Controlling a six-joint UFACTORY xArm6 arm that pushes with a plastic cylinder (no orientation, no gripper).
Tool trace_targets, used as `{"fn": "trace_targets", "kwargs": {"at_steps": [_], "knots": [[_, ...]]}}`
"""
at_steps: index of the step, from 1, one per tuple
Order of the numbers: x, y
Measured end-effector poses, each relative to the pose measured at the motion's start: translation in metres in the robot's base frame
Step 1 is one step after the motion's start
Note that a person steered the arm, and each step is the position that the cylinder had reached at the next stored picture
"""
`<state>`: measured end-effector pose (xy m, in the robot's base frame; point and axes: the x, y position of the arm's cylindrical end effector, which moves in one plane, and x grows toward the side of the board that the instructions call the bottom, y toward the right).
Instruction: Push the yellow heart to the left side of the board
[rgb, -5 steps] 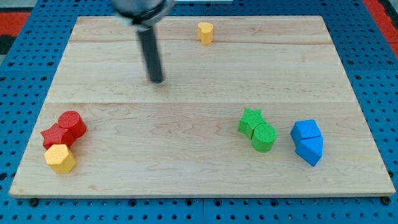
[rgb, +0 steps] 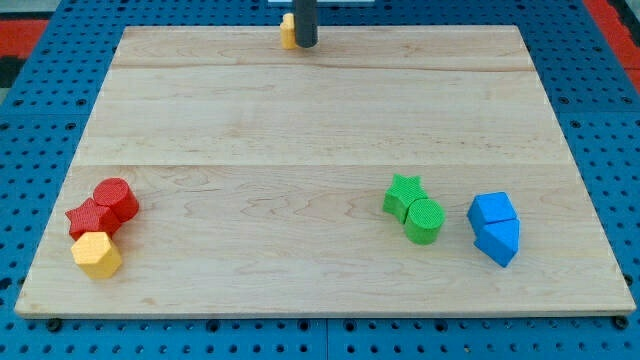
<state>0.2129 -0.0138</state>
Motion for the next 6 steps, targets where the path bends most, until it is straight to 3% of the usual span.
{"fn": "trace_targets", "kwargs": {"at_steps": [2, 4, 6], "knots": [[-0.02, -0.005], [-0.02, -0.122], [-0.017, -0.163]]}}
